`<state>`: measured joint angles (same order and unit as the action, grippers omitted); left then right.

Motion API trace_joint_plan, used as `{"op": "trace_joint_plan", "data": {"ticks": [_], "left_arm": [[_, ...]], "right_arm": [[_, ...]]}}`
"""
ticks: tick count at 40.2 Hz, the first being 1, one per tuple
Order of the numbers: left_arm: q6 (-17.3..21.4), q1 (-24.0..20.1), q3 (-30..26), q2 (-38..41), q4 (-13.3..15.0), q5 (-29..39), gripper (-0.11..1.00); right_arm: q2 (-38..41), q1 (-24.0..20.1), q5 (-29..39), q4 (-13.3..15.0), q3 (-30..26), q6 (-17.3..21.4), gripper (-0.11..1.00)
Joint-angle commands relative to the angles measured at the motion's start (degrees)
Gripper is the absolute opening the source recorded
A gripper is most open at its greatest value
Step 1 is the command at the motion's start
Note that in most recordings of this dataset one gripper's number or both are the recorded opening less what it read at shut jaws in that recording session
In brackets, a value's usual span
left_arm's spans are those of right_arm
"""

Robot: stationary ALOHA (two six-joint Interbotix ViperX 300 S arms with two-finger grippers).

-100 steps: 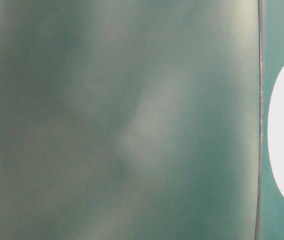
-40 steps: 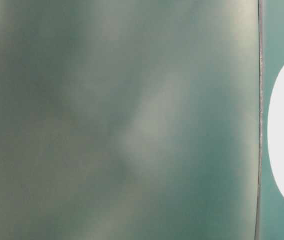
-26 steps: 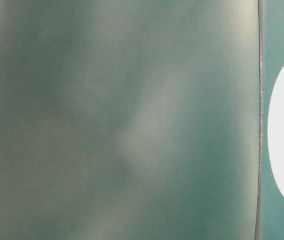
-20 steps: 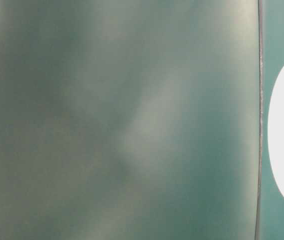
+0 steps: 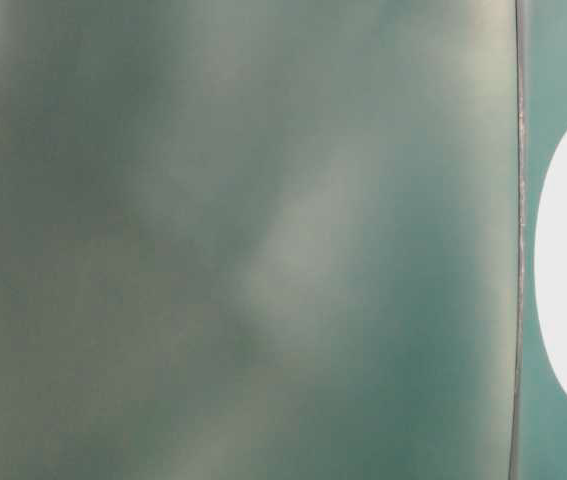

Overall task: Scoop the yellow hexagonal prism block from the bowl with a spoon using the right arm.
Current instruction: 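Close the right gripper on the pink spoon's handle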

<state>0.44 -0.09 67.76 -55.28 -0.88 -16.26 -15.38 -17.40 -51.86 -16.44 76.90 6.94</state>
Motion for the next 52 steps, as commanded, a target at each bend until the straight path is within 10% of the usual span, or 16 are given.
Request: {"op": "trace_joint_plan", "data": {"ticks": [1,14,52], "left_arm": [[0.0,0.0,-1.49,0.62,-0.18,-0.26,0.0],[0.0,0.0,-1.41,0.7,-0.18,-0.35,0.0],[0.0,-0.09,-1.32,0.79,-0.18,-0.26,0.0]], "right_arm": [[3.6,-3.43,-5.8,-3.69,0.0,-0.18,0.57],[20.65,-11.16,-21.62,-11.51,-0.26,-0.18,0.57],[31.2,-13.36,-23.29,-13.18,-1.85,-0.18,0.56]]}}
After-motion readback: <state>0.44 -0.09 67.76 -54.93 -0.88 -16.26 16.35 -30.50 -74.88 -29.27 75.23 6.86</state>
